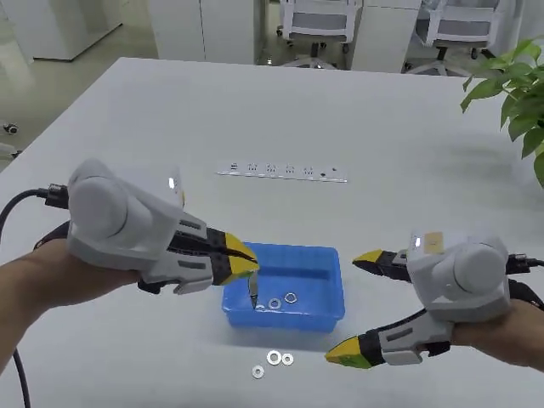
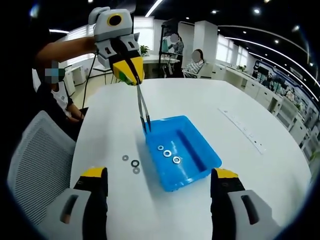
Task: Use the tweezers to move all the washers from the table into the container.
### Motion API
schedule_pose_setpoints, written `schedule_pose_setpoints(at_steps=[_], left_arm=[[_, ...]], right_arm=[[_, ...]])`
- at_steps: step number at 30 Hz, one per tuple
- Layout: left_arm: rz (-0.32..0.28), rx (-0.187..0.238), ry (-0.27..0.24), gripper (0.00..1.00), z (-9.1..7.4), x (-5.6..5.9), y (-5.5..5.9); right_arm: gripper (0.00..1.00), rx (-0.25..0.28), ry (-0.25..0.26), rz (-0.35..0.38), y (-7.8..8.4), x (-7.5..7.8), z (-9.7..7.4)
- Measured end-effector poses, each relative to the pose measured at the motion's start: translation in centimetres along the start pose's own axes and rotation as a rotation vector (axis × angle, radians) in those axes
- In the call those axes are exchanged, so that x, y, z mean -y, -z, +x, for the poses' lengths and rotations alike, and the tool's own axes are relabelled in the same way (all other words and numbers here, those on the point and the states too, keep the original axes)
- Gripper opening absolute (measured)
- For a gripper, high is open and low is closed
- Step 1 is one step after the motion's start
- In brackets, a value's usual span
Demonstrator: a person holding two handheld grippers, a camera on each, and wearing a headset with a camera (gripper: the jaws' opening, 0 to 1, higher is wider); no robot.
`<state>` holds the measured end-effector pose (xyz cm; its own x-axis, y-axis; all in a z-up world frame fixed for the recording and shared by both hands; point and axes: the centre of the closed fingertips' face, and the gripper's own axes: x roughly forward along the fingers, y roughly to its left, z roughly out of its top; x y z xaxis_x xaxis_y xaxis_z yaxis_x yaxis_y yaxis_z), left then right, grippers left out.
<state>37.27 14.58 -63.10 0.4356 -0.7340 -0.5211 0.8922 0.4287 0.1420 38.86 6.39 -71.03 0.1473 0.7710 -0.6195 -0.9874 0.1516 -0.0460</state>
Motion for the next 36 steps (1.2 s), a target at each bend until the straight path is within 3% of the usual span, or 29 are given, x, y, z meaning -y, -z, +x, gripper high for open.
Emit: schedule_pose_setpoints(at_steps=[17, 23, 36], left_arm=[[-0.02, -0.004, 0.024, 0.06, 0.1, 2.5, 1.2], [-0.022, -0.023, 0.045, 0.06, 0.6, 3.5, 2.1], [-0.036, -0.04, 0.068, 0.06, 1.6, 4.7, 3.4]], right_arm=[[1.0, 0.012, 0.007, 0.021, 0.1, -1.3, 0.3], [1.0, -0.002, -0.004, 0.027, 0.6, -1.9, 0.5], [1.0, -0.034, -0.018, 0.027, 1.7, -2.5, 0.4]])
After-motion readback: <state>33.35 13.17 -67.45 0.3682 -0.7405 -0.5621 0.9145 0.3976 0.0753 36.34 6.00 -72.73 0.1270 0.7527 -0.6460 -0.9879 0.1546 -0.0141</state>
